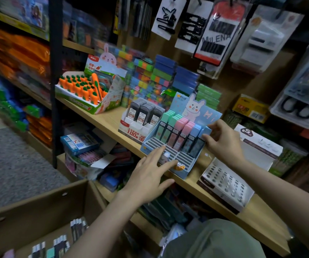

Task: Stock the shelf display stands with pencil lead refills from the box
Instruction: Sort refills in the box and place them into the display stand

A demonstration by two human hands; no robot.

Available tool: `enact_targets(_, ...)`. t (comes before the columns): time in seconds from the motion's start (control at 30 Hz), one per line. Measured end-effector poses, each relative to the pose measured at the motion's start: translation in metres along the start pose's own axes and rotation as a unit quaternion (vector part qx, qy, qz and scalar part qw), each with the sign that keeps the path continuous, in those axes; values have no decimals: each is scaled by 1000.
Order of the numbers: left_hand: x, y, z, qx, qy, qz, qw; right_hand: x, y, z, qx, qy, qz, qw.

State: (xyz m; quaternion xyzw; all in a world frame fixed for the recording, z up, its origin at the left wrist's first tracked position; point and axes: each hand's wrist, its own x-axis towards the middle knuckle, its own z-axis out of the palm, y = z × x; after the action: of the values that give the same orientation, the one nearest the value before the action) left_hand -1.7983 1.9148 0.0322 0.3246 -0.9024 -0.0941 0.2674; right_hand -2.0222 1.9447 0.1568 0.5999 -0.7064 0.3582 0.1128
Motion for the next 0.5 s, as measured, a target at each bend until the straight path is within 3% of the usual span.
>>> enact_targets(0.27,3,1,0,-13,-3,-2,1000,-1,2,0,-1,-20,10,1000)
enact_targets(0.5,2,1,0,-19,5,1,1000,-3,1,8,-94,3,-23,995)
